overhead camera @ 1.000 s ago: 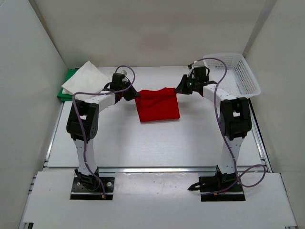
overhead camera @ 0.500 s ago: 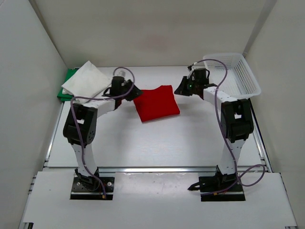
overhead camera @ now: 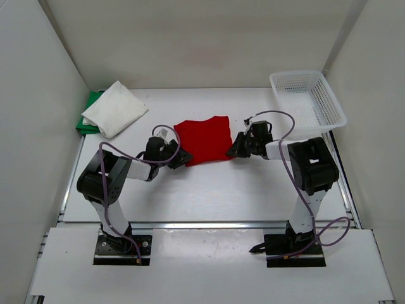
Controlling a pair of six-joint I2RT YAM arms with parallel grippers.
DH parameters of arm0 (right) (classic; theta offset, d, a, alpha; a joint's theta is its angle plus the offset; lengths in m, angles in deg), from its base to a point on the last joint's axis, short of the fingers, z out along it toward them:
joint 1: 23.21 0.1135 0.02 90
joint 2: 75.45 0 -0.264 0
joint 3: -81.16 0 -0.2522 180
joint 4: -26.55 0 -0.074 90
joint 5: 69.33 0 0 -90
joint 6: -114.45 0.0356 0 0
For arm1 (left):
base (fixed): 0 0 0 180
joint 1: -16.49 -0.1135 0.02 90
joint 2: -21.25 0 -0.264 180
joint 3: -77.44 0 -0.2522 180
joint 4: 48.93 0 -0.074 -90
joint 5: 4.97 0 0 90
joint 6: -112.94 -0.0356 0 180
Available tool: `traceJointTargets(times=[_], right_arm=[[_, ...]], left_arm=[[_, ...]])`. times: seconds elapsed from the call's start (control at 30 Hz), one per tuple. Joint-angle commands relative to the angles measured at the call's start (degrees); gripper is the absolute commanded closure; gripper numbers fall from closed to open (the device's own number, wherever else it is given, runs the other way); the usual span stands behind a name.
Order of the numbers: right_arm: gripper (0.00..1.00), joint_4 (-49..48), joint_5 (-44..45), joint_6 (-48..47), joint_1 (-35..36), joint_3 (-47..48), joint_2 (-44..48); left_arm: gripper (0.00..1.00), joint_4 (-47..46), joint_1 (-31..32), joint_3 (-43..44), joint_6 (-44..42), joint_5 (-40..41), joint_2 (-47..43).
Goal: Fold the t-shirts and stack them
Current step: Put the neatly folded tshirt into the corner of the board with the left arm
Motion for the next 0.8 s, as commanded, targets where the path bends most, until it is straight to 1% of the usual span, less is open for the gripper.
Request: traceJointTargets(times=[0.0, 0.07, 0.1, 0.13, 0.17, 0.23, 0.27, 0.3, 0.33, 0.37, 0.43, 0.5, 0.63, 0.73, 0.77], right_arm=[[1.0, -2.07, 1.11, -0.93, 0.75, -1.85, 3.84], [1.0, -0.92, 2.42, -1.56, 1.8, -2.2, 6.74], [0.98, -1.09, 2.08, -1.47, 1.63, -2.03, 8.32], [0.91, -1.62, 1.81, -1.03, 1.54, -3.51, 9.2], [0.86, -2.93, 2.16, -0.68, 2.15, -3.61, 11.13], [0.64, -3.55, 3.29, -0.15, 2.33, -5.97, 14.29], [0.59, -3.64, 4.17, -0.5, 2.86, -6.68, 16.66], [0.51, -3.9, 4.27, -0.33, 3.38, -8.34, 18.51], [0.48, -4.86, 4.36, 0.11, 4.26, -10.36, 20.01], [0.46, -6.09, 4.53, 0.55, 4.53, -12.55, 22.02], [0.44, -7.85, 4.62, 1.08, 6.89, -15.98, 25.8], [0.44, -8.39, 4.45, 1.25, 7.6, -18.27, 27.74], [0.44, -9.71, 4.53, 1.26, 8.66, -22.76, 32.05], [0.44, -10.24, 3.57, 1.87, 8.22, -24.61, 33.29], [0.44, -10.24, 3.31, 1.61, 8.14, -24.96, 33.55]], left_arm=[[0.47, -2.15, -0.03, -4.09, 0.8, -0.99, -4.91], [0.41, -1.27, -0.47, -5.23, 0.36, 0.32, -10.16], [0.37, 0.3, -0.82, -5.58, -0.68, 1.55, -12.36], [0.35, 0.92, -1.52, -5.33, -1.56, 3.04, -13.34], [0.3, 2.67, -2.22, -5.24, -2.36, 3.75, -15.01], [0.27, 6.0, -3.53, -4.1, -4.81, 4.81, -15.38], [0.25, 7.42, -4.85, -3.57, -5.96, 4.98, -14.5], [0.23, 9.0, -5.21, -2.61, -6.58, 5.6, -13.36], [0.22, 9.45, -5.91, -2.6, -7.37, 5.95, -12.05], [0.21, 9.98, -7.22, -1.64, -7.81, 5.43, -11.08], [0.2, 11.03, -7.67, 0.2, -8.86, 4.46, -7.13], [0.19, 12.0, -8.02, 1.96, -9.92, 4.11, -3.97], [0.18, 11.3, -6.63, 6.88, -9.84, 1.57, 3.06], [0.21, 11.74, -4.95, 10.92, -8.96, 1.56, 7.63], [0.25, 12.09, -4.17, 11.89, -8.52, 2.26, 8.52]])
